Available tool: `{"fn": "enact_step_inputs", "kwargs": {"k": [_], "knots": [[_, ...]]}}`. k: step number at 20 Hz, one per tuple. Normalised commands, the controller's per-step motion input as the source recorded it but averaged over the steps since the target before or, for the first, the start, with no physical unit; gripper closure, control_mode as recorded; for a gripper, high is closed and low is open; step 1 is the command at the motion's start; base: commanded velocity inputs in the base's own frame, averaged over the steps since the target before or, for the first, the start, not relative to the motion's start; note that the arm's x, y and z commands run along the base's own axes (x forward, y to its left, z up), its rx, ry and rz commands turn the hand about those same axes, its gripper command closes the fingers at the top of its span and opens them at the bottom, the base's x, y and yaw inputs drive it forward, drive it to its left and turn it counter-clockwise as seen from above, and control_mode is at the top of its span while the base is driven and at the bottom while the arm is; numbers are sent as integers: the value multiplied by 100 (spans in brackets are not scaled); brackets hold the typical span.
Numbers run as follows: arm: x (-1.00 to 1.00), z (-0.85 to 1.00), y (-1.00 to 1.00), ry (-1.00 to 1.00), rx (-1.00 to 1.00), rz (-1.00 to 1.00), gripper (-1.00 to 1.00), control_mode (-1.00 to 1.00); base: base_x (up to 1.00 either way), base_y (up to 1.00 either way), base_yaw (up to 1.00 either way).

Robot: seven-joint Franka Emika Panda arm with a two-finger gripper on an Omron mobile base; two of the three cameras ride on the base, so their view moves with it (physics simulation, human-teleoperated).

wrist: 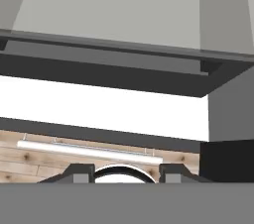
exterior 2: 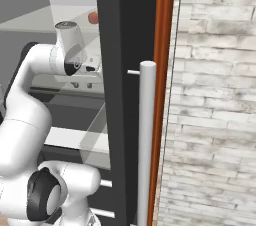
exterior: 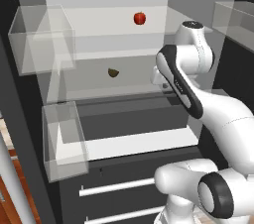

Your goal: Pick the apple and kiwi from the fridge and place them inside the tupperware on the counter.

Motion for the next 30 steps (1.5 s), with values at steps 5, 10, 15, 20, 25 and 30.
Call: {"fn": "enact_step_inputs", "kwargs": {"k": [5,10,15,20,25,30], "knots": [[-23,8,4,-14,0,0,-100,-100,0,0,0],[-21,31,11,-27,0,-2,-100,-100,0,0,0],[-3,34,14,-23,0,-2,-100,-100,0,0,0],[0,40,8,-14,7,0,-100,-100,0,0,0],[0,66,11,-19,9,-1,-100,-100,0,0,0],[17,54,28,-10,2,0,-100,-100,0,0,0]]}}
